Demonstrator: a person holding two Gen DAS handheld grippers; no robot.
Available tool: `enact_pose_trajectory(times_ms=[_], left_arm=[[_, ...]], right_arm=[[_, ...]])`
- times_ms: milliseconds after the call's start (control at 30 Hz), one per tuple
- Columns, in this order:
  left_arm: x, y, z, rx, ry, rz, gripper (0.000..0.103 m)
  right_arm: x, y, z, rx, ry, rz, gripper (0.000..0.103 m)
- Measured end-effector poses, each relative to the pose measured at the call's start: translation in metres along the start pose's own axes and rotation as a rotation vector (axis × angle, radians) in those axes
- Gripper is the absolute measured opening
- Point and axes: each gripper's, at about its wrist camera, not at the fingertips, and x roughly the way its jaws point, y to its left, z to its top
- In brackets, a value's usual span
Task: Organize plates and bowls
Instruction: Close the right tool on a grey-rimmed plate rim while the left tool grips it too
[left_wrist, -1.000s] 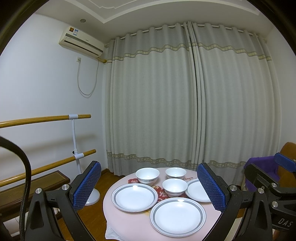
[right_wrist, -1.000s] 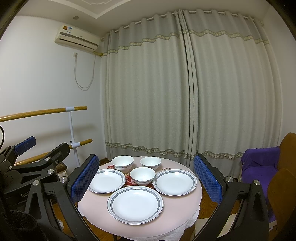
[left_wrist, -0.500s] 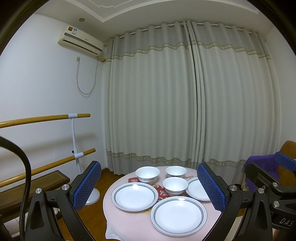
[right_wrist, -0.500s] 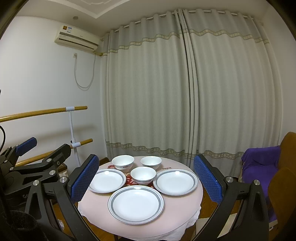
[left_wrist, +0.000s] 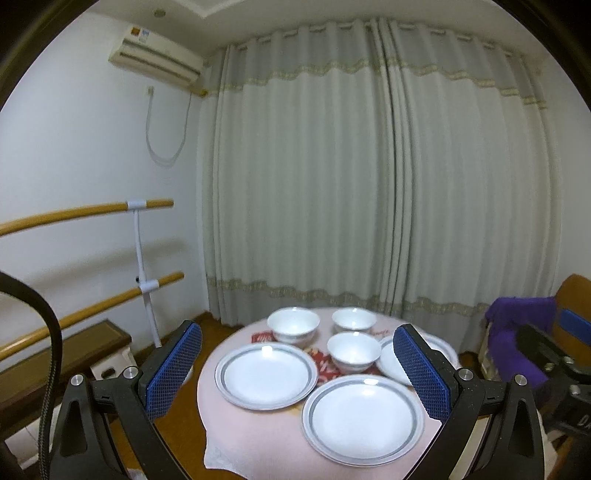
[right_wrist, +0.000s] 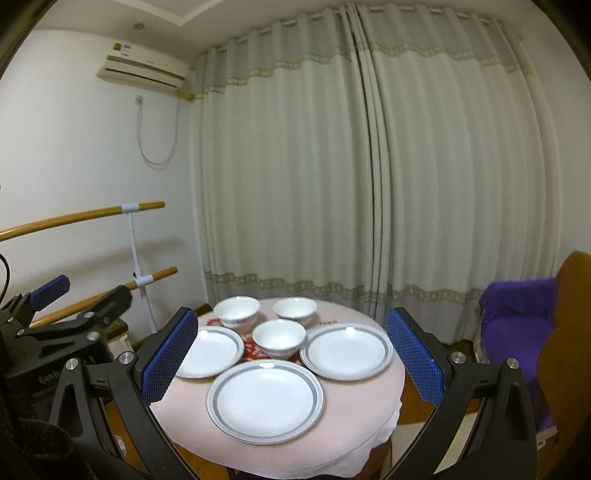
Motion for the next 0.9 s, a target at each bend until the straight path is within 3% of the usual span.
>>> enact_pose_trajectory(times_ms=[200, 467, 667, 833, 900], left_arm=[[0.062, 0.011, -0.018, -0.013, 0.167, -0.018, 0.102], [0.14, 0.013, -0.062, -0.012, 0.435, -0.076, 0.102], [0.18, 0.018, -0.069, -0.047, 0.549, -0.085, 0.102], [0.206, 0.019, -0.084, -0.043, 0.597, -0.092, 0.102], [0.215, 0.019, -0.089, -0.047, 0.614, -0.105, 0.102]], right_arm=[[0.046, -0.023, -0.027, 0.049, 0.116, -0.031, 0.103], [0.132, -0.05, -0.091, 0.146, 0.345, -0.017, 0.101], [0.179, -0.064, -0.13, 0.247, 0.483, 0.042, 0.077], [0.199, -0.067, -0.149, 0.265, 0.541, 0.038, 0.054], [0.205, -0.07, -0.153, 0.277, 0.554, 0.044, 0.05]])
